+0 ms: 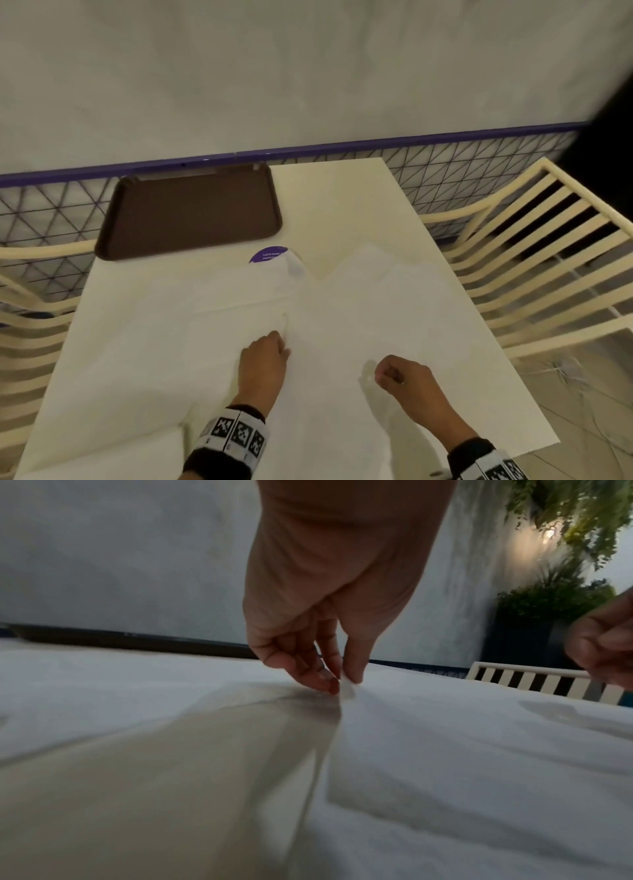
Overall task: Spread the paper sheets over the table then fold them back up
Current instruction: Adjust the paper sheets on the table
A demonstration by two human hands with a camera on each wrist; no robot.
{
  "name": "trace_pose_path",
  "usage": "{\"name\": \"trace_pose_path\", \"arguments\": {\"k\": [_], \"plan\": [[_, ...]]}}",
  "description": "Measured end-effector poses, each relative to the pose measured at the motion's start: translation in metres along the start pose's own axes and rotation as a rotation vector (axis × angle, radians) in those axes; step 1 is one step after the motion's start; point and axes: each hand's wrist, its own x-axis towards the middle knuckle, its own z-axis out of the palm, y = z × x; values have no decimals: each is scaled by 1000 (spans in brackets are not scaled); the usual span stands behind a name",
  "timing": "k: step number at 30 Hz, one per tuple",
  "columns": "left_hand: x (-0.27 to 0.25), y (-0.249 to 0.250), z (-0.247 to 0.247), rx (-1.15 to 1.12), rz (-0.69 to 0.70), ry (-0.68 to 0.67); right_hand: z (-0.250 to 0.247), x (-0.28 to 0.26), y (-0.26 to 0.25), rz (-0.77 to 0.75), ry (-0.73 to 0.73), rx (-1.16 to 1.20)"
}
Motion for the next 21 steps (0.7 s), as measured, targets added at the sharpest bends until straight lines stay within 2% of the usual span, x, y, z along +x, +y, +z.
{"name": "trace_pose_path", "arguments": {"k": [6, 9, 12, 16, 21], "plan": [[-8, 10, -10, 153, 13, 55, -4, 11, -10, -87, -63, -66], [-11, 14, -17, 221, 62, 103, 1, 21, -27, -163, -102, -191], [-17, 14, -26, 301, 222, 218, 12, 33, -51, -360, -119, -343], [-29, 14, -39, 248, 297, 274, 30, 55, -88, -623, -158, -507], [-39, 13, -53, 155, 326, 328, 47, 71, -113, -744, -200, -620]]}}
